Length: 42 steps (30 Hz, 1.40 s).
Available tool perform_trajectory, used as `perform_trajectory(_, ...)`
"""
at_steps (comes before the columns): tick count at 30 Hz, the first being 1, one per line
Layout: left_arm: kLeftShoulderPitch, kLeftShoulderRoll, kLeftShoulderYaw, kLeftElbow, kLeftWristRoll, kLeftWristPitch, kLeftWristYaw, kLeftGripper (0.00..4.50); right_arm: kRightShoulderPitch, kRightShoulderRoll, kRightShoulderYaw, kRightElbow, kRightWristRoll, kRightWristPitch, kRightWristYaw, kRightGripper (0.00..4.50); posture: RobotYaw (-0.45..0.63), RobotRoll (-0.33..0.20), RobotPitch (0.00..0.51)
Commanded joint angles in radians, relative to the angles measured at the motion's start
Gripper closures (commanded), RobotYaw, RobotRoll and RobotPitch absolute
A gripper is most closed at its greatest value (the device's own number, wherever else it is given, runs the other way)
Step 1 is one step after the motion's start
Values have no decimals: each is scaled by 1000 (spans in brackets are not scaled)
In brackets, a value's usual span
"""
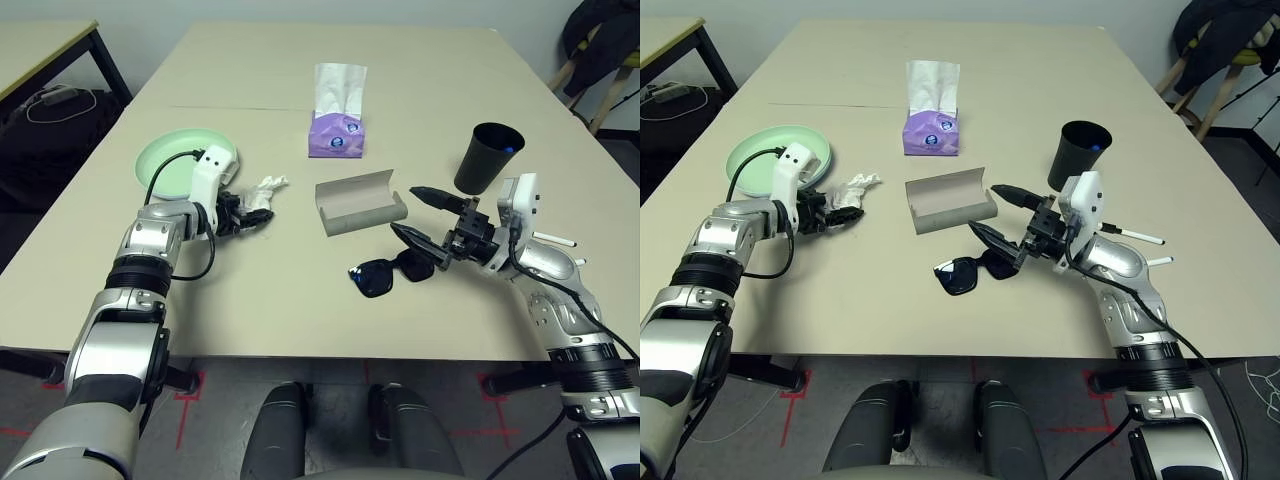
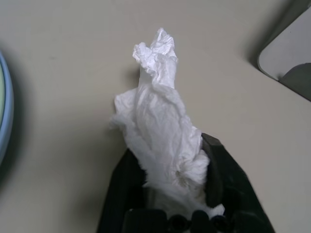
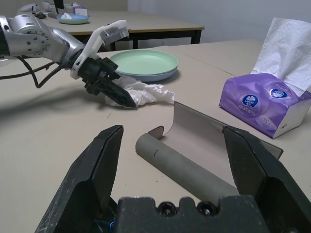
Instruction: Organize and tidy the items on the table.
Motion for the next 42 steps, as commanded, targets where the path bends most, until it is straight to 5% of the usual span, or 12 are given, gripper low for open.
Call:
perform_trajectory(1,-14,-10,17,-8,-11,5,11,3738,-2,-5,-18,-1,4,-10,4,0,68,0,105)
perform_trajectory(3,-15,-13,27,-22,-16,8,19,4432,-3,-3,-16,1,3,-10,4,0,69,0,104)
perform_trajectory(14,-5,-3,84,-172,-26,28,130,4471,2,3,-11,-2,2,-11,5,0,77,0,107)
perform_trajectory(25,-217,4,208,228,11,-343,519,4471,-27,43,-28,35,4,-34,-31,0,79,0,100)
perform_trajectory(37,-287,-1,262,420,-6,-401,606,4471,-53,70,-46,22,3,-45,-76,0,73,0,99)
perform_trajectory(42,-290,-6,281,437,-9,-444,624,2466,-48,66,-47,19,4,-42,-74,0,69,0,99)
